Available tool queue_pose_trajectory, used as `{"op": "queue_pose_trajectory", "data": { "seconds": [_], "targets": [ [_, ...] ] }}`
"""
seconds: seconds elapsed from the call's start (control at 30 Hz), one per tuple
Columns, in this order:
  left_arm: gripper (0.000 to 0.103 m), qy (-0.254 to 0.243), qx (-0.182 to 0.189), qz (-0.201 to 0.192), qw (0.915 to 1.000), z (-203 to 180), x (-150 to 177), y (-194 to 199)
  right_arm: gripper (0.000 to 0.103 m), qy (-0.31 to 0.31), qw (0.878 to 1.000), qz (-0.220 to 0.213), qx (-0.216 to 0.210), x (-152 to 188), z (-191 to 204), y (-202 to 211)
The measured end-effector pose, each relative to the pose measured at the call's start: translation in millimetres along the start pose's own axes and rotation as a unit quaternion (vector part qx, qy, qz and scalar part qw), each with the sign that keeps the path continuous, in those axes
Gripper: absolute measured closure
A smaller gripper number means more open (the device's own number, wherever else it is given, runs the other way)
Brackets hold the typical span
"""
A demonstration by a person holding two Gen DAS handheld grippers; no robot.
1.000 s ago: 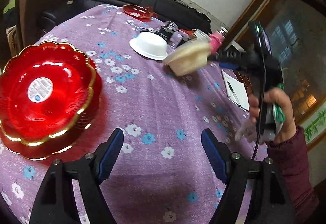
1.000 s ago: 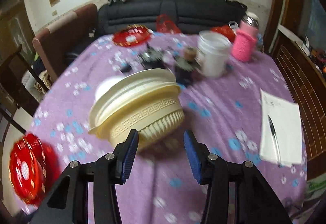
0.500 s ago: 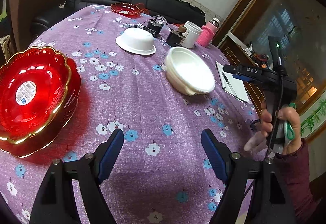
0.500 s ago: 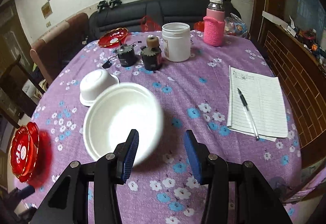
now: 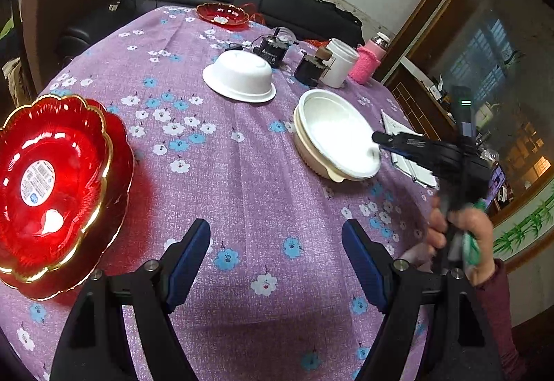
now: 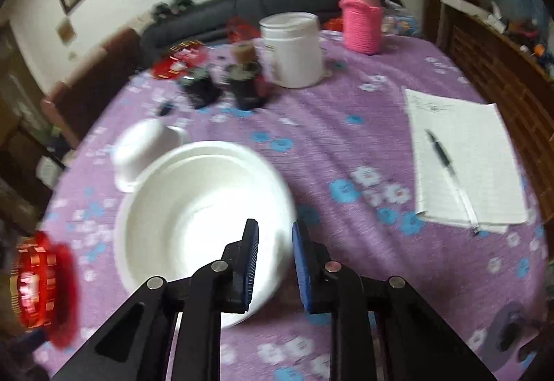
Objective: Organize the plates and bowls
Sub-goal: 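Grip the white bowl rim and lift it out of the beige bowl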
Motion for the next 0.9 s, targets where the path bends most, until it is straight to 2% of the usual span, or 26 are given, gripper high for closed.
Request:
{"op": "queue_pose_trajectory", "data": {
  "seconds": [0.07,0.13,0.27,0.47,0.5,0.7,0.9],
  "targets": [
    [0.025,0.003,0.001,0.004,1.0,2,2,-4,0.082,0.04,0.997,0.017,-0.063,15,25,9],
    [0.025,0.007,0.005,0.009,0.9999,4,5,-9,0.082,0.081,0.991,0.044,-0.094,31,46,9],
    [0.025,0.011,0.01,0.016,0.9998,4,12,-15,0.082,0.156,0.983,0.051,-0.08,53,79,-5],
    [0.025,0.002,0.003,0.015,0.9999,5,11,-13,0.082,0.173,0.982,0.055,-0.06,61,95,-27],
    [0.025,0.001,0.002,0.013,0.9999,5,9,-12,0.089,0.17,0.982,0.051,-0.057,58,94,-29],
    [0.025,0.006,-0.003,-0.002,1.0,9,-9,-5,0.092,0.168,0.984,0.021,-0.061,57,88,-4],
    [0.025,0.023,0.01,-0.004,0.9997,7,-42,-16,0.095,0.218,0.974,0.001,-0.069,73,93,26]
  ]
}}
Point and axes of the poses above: each gripper's, at about its wrist camera, not at the fingertips, and y roughly against the way its jaws point, z to its left, x to its underside, the point moved 6 cm from there along -y, roughly the way its jaws point, and after that the axes turned 12 degrees about -y, right-handed, at the moved point
